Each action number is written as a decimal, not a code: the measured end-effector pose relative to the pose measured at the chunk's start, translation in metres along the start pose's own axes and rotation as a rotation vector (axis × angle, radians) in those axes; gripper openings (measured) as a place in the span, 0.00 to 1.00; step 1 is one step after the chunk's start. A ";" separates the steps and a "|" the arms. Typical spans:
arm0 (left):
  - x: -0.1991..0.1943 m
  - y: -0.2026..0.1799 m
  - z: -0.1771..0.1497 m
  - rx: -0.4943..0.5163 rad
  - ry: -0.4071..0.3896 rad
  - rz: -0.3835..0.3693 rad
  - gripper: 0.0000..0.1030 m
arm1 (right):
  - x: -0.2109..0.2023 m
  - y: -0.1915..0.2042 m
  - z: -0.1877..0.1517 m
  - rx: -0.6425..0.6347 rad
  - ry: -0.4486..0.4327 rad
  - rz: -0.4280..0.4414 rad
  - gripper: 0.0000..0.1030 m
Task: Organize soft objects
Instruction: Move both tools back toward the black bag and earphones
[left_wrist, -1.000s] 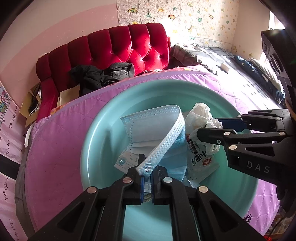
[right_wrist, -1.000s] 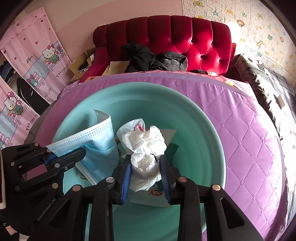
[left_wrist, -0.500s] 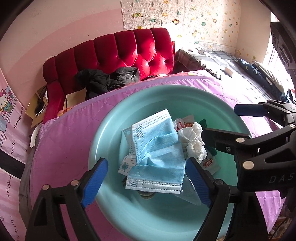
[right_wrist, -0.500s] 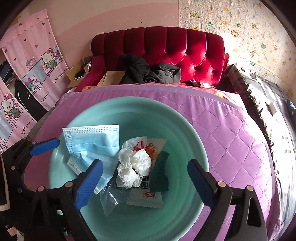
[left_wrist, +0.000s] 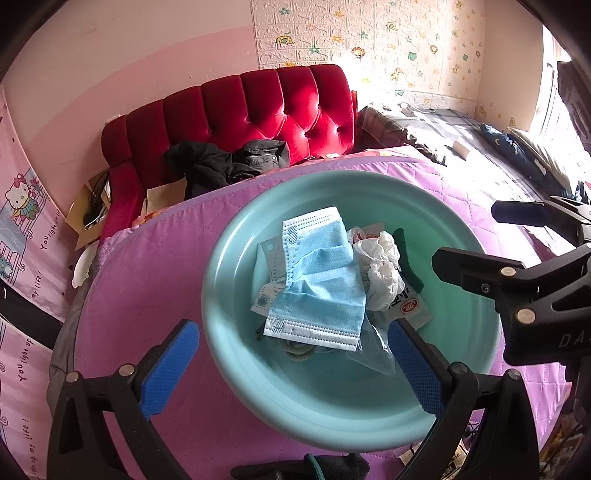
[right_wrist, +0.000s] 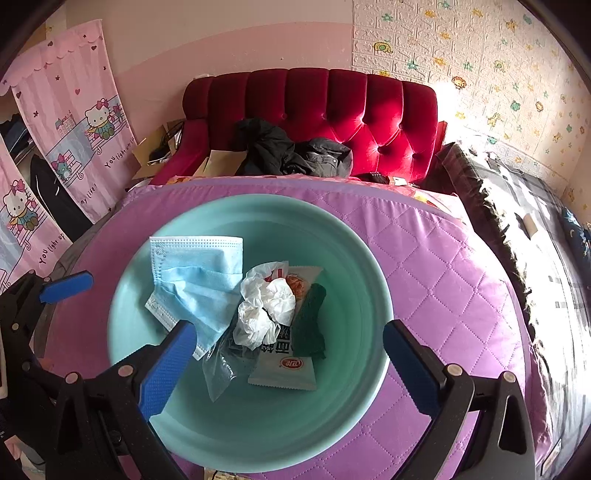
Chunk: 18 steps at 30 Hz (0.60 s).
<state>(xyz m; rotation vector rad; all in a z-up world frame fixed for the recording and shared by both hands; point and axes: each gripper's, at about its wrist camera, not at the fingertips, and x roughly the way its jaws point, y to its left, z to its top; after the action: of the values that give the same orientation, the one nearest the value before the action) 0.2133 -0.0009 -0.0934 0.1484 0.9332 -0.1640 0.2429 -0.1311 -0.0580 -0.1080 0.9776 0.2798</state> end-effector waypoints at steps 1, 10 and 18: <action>-0.003 0.000 -0.002 0.000 -0.002 0.000 1.00 | -0.003 0.000 -0.002 -0.002 -0.001 -0.001 1.00; -0.033 -0.001 -0.027 -0.010 -0.006 0.000 1.00 | -0.033 0.003 -0.026 -0.016 -0.006 -0.012 1.00; -0.055 -0.008 -0.051 -0.003 -0.013 0.004 1.00 | -0.056 0.006 -0.051 -0.046 -0.021 -0.028 1.00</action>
<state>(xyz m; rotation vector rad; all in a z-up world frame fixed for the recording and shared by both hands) 0.1400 0.0053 -0.0794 0.1459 0.9203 -0.1596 0.1701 -0.1466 -0.0396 -0.1597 0.9481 0.2775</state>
